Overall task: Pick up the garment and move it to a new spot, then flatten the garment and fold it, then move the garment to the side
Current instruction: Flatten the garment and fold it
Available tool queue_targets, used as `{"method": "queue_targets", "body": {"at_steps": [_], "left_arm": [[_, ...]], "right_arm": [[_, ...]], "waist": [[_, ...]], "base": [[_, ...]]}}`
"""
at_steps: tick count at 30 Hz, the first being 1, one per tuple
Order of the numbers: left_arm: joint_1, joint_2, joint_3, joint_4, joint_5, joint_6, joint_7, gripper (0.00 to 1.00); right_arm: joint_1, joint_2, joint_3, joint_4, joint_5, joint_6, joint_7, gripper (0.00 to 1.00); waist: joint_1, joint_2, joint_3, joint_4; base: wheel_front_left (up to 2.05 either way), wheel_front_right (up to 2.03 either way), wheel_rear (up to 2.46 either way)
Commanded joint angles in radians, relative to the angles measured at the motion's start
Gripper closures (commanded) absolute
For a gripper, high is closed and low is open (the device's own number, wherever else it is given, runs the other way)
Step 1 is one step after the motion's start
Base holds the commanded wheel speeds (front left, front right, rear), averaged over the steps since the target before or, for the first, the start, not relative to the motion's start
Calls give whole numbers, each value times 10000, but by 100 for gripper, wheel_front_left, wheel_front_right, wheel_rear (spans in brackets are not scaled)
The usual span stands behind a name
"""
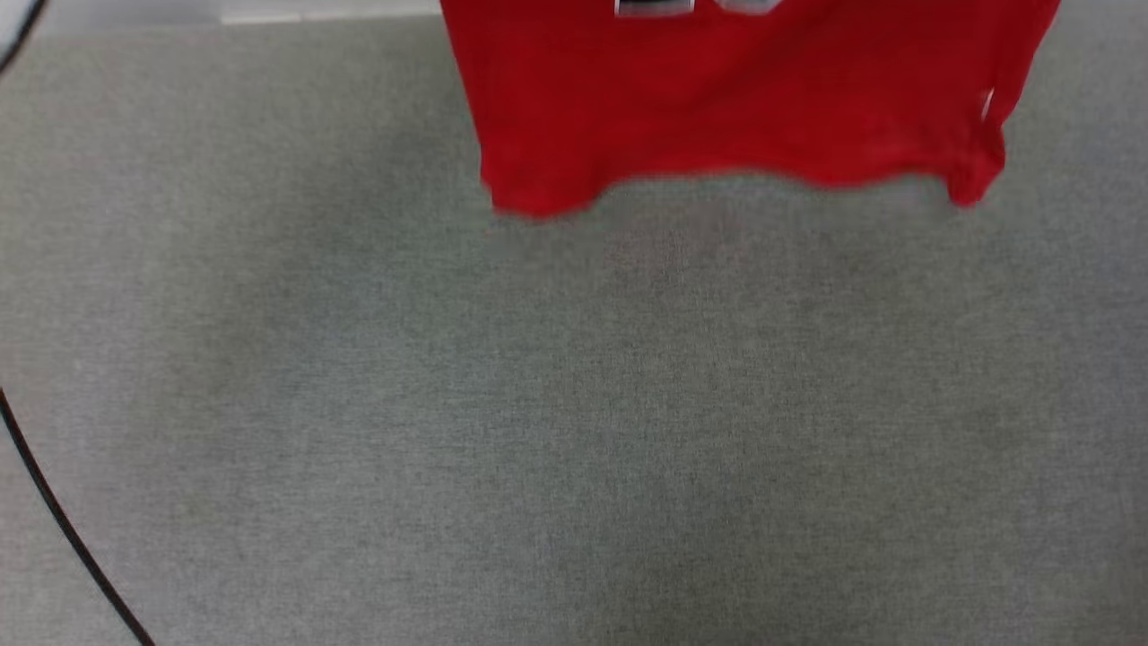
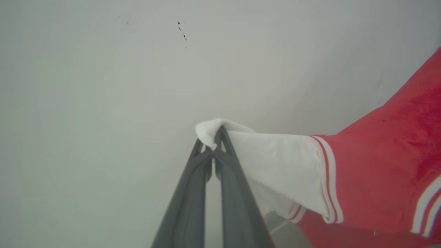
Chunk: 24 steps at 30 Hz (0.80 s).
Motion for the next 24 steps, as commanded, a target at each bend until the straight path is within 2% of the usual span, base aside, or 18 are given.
{"method": "queue_targets", "body": {"at_steps": [1, 7, 12, 20, 24], "left_arm": [[-529, -96, 193, 310, 115, -49, -276, 100], [-1492, -335, 466, 1285, 215, -211, -857, 100], [-1385, -297, 435, 1939, 70, -330, -1193, 100], [42, -194, 101, 2524, -397, -451, -1943, 100], [1318, -41, -110, 2464, -722, -463, -2456, 100]], "right_arm": [[-732, 278, 34, 471, -303, -7, -358, 100], [-2401, 961, 304, 1908, -937, -7, -1221, 100], [-2890, 1257, 883, 2888, -1055, -7, -1746, 100], [-2013, 1415, 1800, 4070, -532, -7, -2649, 100], [-940, 1381, 2364, 4383, -75, -7, -3188, 100]], "waist": [[-2, 0, 603, -114], [-2, 0, 895, -84], [-2, 0, 1034, -14], [-2, 0, 948, -20], [-2, 0, 557, -54]], "base": [[0, 0, 0], [0, 0, 0], [0, 0, 0], [0, 0, 0], [0, 0, 0]]}}
